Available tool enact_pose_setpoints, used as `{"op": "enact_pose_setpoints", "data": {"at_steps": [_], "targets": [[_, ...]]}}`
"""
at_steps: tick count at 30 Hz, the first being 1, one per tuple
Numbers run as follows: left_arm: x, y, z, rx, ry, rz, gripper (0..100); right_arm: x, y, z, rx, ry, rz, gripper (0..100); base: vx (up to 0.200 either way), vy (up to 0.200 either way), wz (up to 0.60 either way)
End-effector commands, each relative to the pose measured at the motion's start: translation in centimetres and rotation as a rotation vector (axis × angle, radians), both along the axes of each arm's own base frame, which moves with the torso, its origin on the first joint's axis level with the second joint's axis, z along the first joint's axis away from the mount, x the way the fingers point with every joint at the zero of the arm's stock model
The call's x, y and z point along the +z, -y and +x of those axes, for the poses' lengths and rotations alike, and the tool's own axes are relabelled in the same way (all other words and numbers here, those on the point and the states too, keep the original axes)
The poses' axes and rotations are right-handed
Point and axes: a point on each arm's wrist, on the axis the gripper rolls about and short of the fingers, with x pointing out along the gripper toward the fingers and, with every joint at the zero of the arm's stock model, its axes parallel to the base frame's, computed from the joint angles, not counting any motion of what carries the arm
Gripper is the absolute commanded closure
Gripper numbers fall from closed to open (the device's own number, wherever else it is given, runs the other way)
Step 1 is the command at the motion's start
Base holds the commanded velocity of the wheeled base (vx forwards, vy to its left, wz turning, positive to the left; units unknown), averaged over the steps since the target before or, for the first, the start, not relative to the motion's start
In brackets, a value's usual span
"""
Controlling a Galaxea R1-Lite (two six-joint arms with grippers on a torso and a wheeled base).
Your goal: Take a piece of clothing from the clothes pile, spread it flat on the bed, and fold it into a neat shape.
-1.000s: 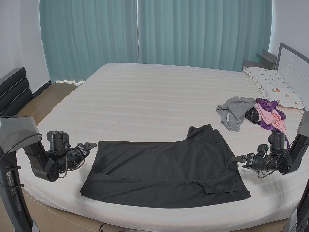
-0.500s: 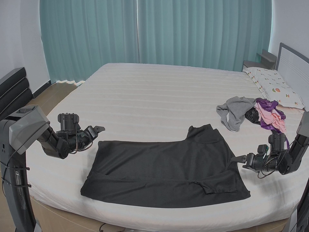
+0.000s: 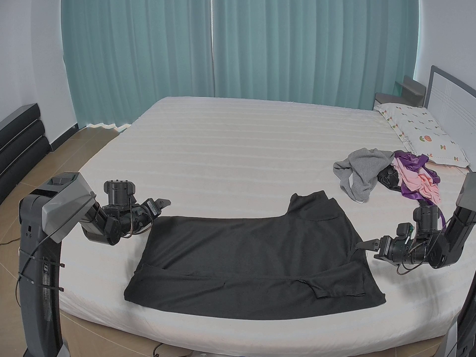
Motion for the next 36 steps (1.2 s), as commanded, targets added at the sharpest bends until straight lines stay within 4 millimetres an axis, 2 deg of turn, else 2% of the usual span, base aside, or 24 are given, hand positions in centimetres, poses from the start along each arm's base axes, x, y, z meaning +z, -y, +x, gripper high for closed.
{"op": "enact_pose_setpoints", "data": {"at_steps": [1,12,13,21,27,32,36], "targets": [[-1.2,0.1,0.2,0.0,-0.017,-0.001,0,-0.1,0.1,0.1,-0.004,0.0,-0.003,0,0.0,0.0,0.0],[-2.2,0.0,0.9,0.018,-0.015,0.009,0,-0.1,0.0,0.2,-0.002,0.0,-0.004,0,0.0,0.0,0.0],[-2.1,0.0,1.0,0.018,-0.014,0.009,100,-0.1,0.0,0.2,-0.002,0.0,-0.004,0,0.0,0.0,0.0],[-2.1,0.0,1.0,0.037,-0.008,0.017,100,-0.1,0.0,0.2,-0.001,0.003,-0.005,0,0.0,0.0,0.0],[-1.4,-0.1,1.2,0.156,0.016,0.013,100,0.0,-0.2,0.8,-0.003,0.013,-0.014,0,0.0,0.0,0.0],[-0.6,-0.2,1.2,0.191,0.024,-0.037,100,-0.7,-0.9,2.6,-0.024,0.024,-0.062,0,0.0,0.0,0.0],[-0.3,-0.2,0.9,0.197,0.021,-0.044,100,-0.3,-1.2,4.3,-0.046,0.067,-0.095,0,0.0,0.0,0.0]]}}
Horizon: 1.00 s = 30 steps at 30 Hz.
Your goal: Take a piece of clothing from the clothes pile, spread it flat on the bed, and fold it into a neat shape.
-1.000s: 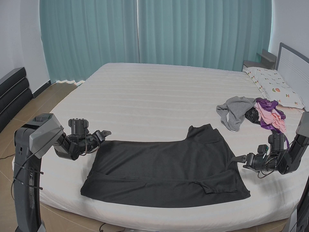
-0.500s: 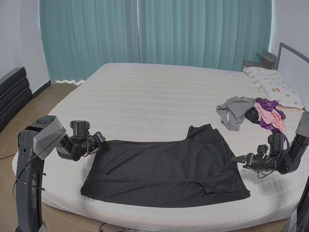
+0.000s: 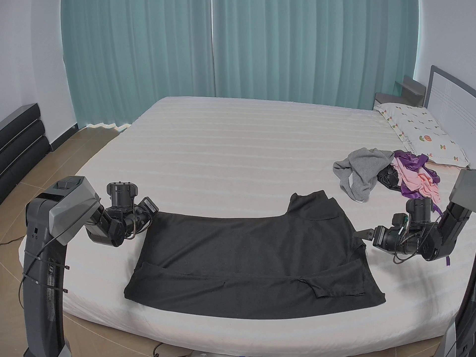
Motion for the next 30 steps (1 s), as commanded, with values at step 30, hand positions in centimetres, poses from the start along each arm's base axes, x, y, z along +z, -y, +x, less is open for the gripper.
{"op": "enact_pose_setpoints", "data": {"at_steps": [30], "targets": [[0.0,-0.1,-1.2,0.006,-0.032,-0.009,100,-3.9,-3.8,14.2,-0.007,0.109,-0.069,0,0.0,0.0,0.0]]}}
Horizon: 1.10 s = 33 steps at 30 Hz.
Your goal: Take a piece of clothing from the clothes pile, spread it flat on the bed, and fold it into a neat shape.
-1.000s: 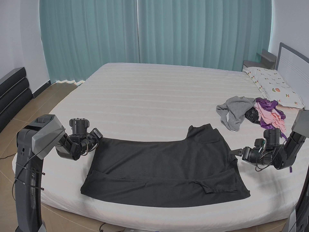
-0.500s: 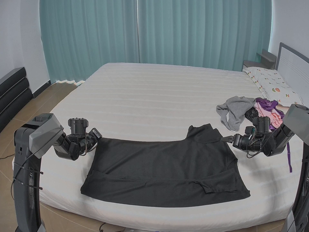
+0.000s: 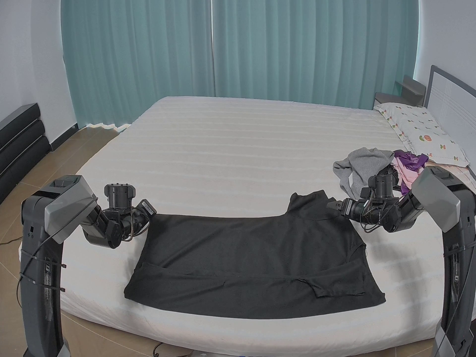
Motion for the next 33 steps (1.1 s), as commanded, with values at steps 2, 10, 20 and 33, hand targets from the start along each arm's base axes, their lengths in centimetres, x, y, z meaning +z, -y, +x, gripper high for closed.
{"op": "enact_pose_setpoints", "data": {"at_steps": [2,10,20,33], "targets": [[-0.2,0.1,-0.1,-0.004,-0.005,-0.002,100,-1.5,0.0,1.0,-0.003,0.0,0.002,0,0.0,0.0,0.0],[-0.2,0.1,0.0,-0.005,-0.005,-0.002,100,-1.3,0.0,1.2,-0.008,0.007,0.009,100,0.0,0.0,0.0],[-0.1,0.2,0.1,-0.005,0.0,-0.002,100,-1.4,0.5,1.0,-0.018,-0.002,0.009,100,0.0,0.0,0.0],[1.3,-0.2,0.0,0.004,0.026,0.0,100,1.1,2.1,-0.2,-0.072,0.007,0.048,100,0.0,0.0,0.0]]}}
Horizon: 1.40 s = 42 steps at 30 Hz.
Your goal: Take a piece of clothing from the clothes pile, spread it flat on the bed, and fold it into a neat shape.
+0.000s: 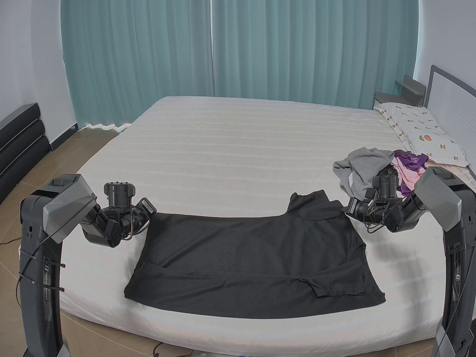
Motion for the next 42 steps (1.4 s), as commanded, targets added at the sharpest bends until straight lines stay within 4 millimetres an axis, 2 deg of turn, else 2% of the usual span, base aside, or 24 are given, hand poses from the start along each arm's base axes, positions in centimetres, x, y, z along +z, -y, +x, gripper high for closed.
{"op": "enact_pose_setpoints", "data": {"at_steps": [1,7,17,20,34,42], "targets": [[1.0,-0.3,0.0,0.009,0.021,-0.001,100,1.4,0.8,-0.4,-0.016,0.018,0.001,100,0.0,0.0,0.0],[1.3,-0.7,-0.1,0.018,0.022,-0.001,100,2.4,1.1,-1.0,-0.028,0.02,0.011,100,0.0,0.0,0.0],[3.0,-1.1,-0.9,0.026,0.038,-0.001,100,4.0,1.2,-1.8,-0.043,0.082,0.058,100,0.0,0.0,0.0],[3.4,-1.1,-1.2,0.025,0.041,-0.003,100,3.8,1.2,-2.3,-0.041,0.071,0.051,100,0.0,0.0,0.0],[3.7,-1.1,-1.5,0.025,0.075,-0.001,100,4.8,1.7,-2.5,-0.059,0.115,0.06,100,0.0,0.0,0.0],[3.6,-1.1,-1.7,0.025,0.066,-0.001,100,4.4,1.7,-2.7,-0.059,0.1,0.058,100,0.0,0.0,0.0]]}}
